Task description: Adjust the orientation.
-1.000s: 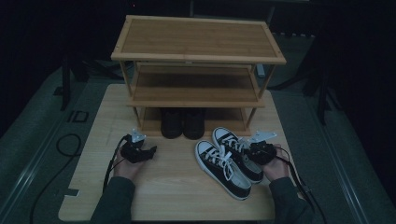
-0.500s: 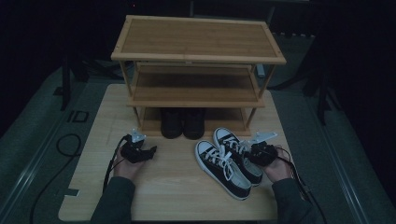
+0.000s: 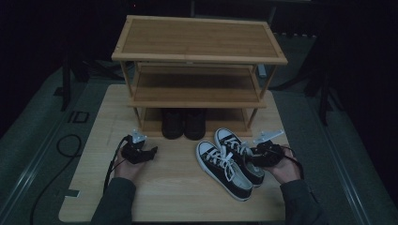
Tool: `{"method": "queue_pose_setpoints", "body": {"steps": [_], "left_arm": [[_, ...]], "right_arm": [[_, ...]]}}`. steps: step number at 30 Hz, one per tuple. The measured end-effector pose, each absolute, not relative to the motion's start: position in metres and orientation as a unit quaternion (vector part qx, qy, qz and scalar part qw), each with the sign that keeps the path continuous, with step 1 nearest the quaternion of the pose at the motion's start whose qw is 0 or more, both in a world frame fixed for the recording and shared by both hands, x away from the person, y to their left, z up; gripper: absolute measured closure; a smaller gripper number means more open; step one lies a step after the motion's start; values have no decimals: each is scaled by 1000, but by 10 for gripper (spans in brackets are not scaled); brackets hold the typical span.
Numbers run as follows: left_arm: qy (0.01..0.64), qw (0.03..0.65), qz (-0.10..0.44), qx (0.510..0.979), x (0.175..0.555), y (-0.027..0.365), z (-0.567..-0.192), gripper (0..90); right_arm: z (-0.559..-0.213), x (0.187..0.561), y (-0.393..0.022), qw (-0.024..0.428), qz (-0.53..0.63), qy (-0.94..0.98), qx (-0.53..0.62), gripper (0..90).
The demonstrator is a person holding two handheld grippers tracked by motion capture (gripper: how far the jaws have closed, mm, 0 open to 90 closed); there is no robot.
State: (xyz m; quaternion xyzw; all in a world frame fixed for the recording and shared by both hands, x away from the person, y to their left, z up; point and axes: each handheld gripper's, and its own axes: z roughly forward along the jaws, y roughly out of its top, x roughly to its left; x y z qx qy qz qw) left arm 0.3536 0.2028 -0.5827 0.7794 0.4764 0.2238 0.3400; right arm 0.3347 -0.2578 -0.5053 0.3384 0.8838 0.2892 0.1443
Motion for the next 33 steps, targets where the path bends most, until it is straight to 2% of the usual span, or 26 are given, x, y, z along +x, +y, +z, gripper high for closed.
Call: {"method": "queue_pose_setpoints", "body": {"steps": [17,33], "left_arm": [[477,340,224,779,353,203,-583,357],[477,341,224,779,353,203,-583,357]], "right_arm": [[-468,317,-261,165,320,875,325,412],[-490,307,-238,140,296,891,316,377]]}}
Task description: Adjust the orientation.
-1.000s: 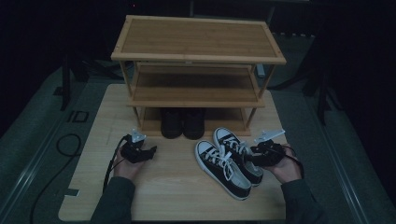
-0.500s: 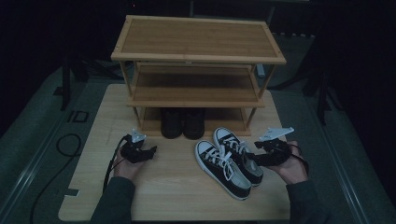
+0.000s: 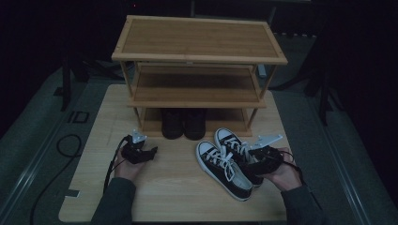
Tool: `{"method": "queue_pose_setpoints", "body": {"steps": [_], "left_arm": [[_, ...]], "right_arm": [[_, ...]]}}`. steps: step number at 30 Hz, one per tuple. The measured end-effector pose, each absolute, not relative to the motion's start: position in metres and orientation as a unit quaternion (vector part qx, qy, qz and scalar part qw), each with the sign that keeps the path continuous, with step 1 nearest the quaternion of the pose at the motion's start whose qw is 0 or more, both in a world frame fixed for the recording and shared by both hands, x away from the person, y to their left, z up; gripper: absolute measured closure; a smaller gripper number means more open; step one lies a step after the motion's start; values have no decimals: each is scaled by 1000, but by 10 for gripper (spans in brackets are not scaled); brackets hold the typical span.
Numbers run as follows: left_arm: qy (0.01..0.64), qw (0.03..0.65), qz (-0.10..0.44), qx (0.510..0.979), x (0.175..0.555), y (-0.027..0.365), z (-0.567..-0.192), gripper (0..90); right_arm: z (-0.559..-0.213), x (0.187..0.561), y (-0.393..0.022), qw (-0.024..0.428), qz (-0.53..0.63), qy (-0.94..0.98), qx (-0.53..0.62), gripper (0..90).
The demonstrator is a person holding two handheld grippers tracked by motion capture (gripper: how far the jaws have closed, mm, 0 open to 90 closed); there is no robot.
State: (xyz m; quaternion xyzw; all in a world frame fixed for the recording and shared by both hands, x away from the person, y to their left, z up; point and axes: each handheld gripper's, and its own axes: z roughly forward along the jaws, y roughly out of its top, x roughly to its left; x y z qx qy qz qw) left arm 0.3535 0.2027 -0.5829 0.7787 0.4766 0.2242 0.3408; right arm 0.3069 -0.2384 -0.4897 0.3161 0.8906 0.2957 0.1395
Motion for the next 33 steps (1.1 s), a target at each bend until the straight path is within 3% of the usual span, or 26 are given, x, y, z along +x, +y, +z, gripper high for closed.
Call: {"method": "queue_pose_setpoints", "body": {"steps": [13,20,33], "left_arm": [[477,341,225,779,353,203,-583,357],[477,341,225,779,353,203,-583,357],[477,341,225,779,353,203,-583,357]], "right_arm": [[-507,309,-229,124,284,894,325,359],[-515,316,-223,117,273,894,336,436],[-528,325,-206,118,247,900,339,499]]}}
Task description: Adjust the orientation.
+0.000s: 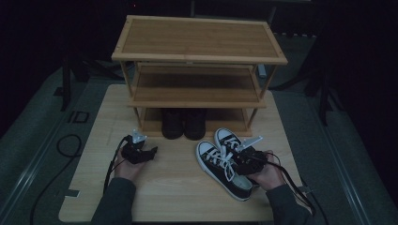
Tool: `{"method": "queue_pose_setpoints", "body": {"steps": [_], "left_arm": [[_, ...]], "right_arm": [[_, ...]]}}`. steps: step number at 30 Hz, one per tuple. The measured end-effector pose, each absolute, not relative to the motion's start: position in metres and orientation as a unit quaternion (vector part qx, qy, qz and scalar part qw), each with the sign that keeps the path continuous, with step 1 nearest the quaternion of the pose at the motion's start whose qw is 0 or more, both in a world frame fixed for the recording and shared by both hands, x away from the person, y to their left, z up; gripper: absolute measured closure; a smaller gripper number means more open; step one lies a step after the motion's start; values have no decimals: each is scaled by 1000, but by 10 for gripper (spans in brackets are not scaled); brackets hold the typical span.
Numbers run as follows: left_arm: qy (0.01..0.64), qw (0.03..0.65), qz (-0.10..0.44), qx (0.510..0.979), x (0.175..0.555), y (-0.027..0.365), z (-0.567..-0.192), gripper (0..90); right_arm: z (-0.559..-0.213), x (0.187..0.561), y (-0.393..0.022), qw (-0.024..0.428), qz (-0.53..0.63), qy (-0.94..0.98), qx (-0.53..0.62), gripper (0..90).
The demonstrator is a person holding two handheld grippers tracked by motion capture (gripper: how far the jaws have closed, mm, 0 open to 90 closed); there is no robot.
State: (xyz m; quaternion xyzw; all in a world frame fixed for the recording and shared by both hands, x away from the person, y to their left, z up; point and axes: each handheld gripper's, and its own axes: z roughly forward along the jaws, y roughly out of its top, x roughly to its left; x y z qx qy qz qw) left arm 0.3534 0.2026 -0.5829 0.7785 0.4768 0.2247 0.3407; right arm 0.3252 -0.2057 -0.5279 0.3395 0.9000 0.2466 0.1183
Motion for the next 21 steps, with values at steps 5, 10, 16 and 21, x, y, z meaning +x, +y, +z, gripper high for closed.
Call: {"method": "queue_pose_setpoints", "body": {"steps": [5,10,16,21], "left_arm": [[477,341,225,779,353,203,-583,357],[477,341,225,779,353,203,-583,357],[477,341,225,778,353,203,-583,357],[477,341,225,778,353,203,-583,357]], "right_arm": [[-530,328,-202,119,242,901,341,522],[-530,328,-202,118,244,900,341,559],[-530,328,-203,115,247,901,338,639],[-530,328,-203,107,249,902,335,734]]}}
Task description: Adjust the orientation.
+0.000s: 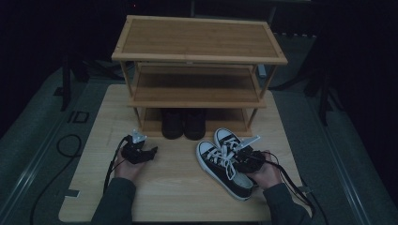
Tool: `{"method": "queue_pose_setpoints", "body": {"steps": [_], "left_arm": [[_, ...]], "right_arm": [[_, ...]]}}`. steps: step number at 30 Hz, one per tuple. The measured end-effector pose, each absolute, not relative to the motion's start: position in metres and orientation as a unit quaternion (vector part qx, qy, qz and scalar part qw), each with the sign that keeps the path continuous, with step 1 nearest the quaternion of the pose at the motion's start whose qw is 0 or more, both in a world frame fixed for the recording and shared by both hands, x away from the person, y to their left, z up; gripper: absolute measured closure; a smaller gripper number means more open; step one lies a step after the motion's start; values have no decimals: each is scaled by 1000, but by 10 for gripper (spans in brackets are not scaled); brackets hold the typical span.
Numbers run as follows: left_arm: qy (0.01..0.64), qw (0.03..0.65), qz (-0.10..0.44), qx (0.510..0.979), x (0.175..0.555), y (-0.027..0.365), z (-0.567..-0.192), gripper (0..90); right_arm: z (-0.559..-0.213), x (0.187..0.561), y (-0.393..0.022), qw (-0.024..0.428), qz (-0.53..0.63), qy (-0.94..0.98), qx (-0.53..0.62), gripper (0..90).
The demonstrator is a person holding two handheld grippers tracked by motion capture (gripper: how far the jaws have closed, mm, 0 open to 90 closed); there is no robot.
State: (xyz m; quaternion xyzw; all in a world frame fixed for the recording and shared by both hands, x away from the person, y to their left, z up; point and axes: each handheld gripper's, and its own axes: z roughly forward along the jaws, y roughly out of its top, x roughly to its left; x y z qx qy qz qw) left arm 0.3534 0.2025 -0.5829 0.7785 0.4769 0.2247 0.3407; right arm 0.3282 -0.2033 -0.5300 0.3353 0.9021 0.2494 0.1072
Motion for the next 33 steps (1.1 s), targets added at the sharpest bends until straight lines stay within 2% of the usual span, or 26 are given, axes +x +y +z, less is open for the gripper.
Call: {"method": "queue_pose_setpoints", "body": {"steps": [11,33], "left_arm": [[477,341,225,778,353,203,-583,357],[477,341,225,779,353,203,-583,356]], "right_arm": [[-530,328,-206,103,257,899,340,832],[-523,329,-210,106,265,900,329,854]]}}
